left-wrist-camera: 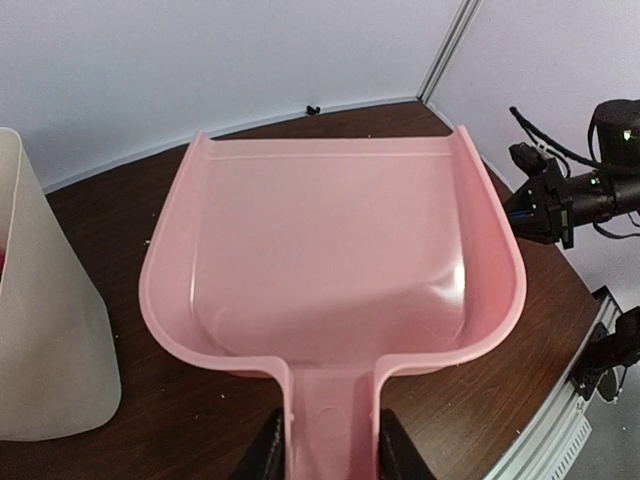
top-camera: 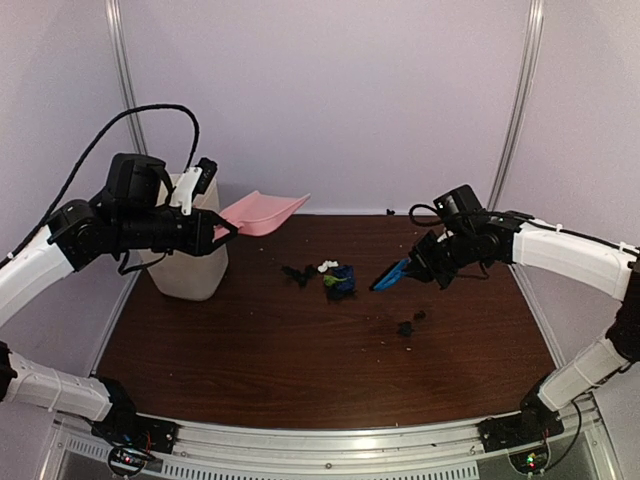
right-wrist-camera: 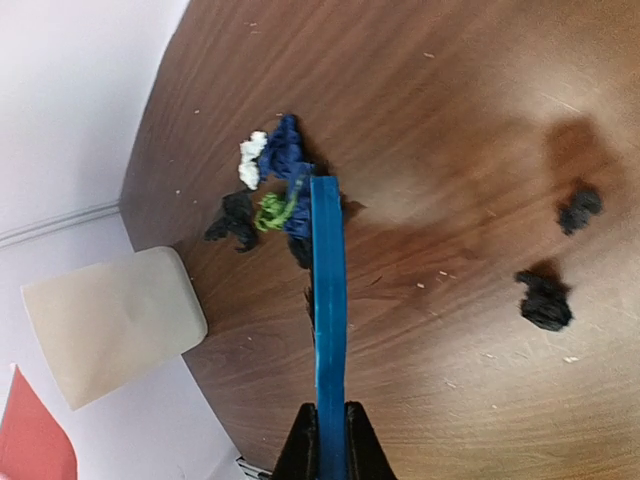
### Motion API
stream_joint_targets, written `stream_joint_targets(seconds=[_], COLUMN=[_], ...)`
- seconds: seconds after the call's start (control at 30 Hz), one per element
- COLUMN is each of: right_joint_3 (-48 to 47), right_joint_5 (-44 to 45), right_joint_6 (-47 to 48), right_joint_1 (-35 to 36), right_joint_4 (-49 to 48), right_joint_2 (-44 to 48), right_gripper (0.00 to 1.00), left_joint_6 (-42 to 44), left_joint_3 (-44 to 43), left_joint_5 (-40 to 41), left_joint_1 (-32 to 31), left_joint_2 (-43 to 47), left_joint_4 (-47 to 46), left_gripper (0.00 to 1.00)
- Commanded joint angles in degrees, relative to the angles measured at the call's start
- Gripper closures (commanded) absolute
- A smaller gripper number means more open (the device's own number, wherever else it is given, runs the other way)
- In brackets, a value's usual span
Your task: Sweep away the paper scraps from the table
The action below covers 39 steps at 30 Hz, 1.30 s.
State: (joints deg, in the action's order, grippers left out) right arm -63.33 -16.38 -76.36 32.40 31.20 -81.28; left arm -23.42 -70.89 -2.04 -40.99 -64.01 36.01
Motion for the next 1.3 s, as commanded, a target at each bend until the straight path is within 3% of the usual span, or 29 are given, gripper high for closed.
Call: stream_joint_targets(seconds=[0.0, 0.37, 0.57, 0.83, 1.27], right_joint_3=[-10.0, -30.5, -30.6, -22.6, -2.2], right_joint_5=[2.1, -3.5, -4.6, -4.2, -3.1], right_joint_6=[4.8, 6.5, 7.7, 10.4, 10.1], right_joint_1=[1.7, 3.7, 3.7, 3.6, 3.6], right_joint_4=[-2.1, -3.4, -2.1, 3.1, 4.2], right_joint_2=[-9.0, -31.4, -35.8, -32.4, -14.8], right_gripper=[1.0, 1.0, 1.0, 1.0, 1.0], left_joint_6=[1.2, -1.3, -2.8, -2.8, 0.5], left_joint_3=[2.2, 7.1, 10.0, 12.3, 12.0], left_joint_5=[2.2, 3.9, 4.2, 3.5, 2.0], left_joint_1=[-0.4, -0.9, -1.2, -1.3, -1.9], left_joint_2=[1.3, 5.1, 7.3, 7.9, 4.9], left_joint_4=[-3.1, -3.1, -3.0, -3.1, -3.7], left_gripper=[1.0, 1.0, 1.0, 1.0, 1.0])
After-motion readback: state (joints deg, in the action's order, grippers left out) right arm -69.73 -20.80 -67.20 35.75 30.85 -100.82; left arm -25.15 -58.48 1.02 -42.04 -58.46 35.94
